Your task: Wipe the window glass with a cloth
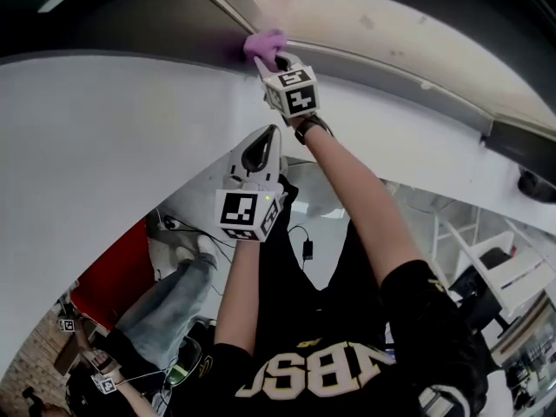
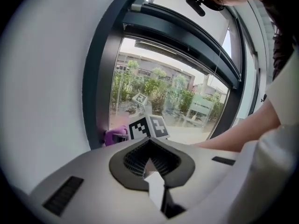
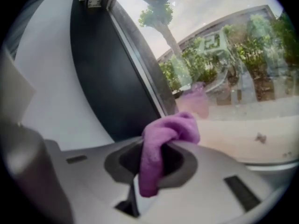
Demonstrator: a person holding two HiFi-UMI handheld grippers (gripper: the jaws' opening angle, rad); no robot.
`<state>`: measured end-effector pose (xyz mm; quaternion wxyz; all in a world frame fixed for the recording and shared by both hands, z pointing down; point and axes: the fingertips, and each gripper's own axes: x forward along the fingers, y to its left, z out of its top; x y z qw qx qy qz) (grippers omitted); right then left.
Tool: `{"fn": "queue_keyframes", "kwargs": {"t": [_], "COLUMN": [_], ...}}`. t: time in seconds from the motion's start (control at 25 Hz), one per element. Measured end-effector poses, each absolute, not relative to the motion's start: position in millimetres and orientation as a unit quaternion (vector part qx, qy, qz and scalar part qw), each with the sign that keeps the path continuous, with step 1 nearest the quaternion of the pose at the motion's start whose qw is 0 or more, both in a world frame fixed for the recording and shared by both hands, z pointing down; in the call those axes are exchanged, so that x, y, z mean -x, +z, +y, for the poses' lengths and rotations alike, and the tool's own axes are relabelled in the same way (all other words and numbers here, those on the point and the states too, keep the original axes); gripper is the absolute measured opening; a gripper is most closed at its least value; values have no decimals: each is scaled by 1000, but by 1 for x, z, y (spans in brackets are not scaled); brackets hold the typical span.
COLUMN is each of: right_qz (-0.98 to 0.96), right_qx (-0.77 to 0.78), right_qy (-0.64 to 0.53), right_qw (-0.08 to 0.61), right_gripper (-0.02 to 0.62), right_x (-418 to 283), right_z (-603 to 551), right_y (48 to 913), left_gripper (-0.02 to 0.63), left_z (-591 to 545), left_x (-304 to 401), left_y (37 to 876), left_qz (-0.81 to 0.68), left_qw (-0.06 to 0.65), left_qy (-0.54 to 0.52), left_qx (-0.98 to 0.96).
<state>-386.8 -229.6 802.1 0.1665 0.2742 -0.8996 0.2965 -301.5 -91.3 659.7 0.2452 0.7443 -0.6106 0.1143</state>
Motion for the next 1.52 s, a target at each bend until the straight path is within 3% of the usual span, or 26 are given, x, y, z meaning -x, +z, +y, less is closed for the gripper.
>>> {"fn": "queue_keyframes", "kwargs": {"t": [0.2,0.4,0.6,0.8,0.96,1.08,1.2,1.32,1.52], "right_qz": [-876,-813,-731,-671,-616,-609,-624,-656,-736], "right_qx": [-347,-467,-575,-641,-692,-700,-684,-639,-532], "right_qy": [289,302,326,321,320,323,326,340,339], "right_qw": [170,170,169,190,198,188,194,215,245], "right_gripper": [66,66,66,66,66,66,66,66,66], "right_x": [272,74,-122,-270,-350,-358,-323,-245,-56], "right_z": [-256,-276,-276,-270,-269,-271,-263,-244,-224], "right_y": [808,824,832,831,826,823,828,844,860], "left_gripper": [20,20,20,20,20,20,20,20,20], "left_z": [-92,-108,-128,-127,-122,-121,-120,-118,-113], "left_x": [262,192,77,-28,-64,-59,-33,7,99], "left_y": [674,690,697,704,699,702,701,696,684], "left_qz": [-597,-586,-535,-492,-473,-474,-484,-499,-521], "left_qw": [256,270,275,283,282,281,283,282,258], "left_qy": [113,95,80,76,76,83,84,87,110], "left_qx": [-752,-758,-795,-819,-831,-830,-824,-815,-806]}}
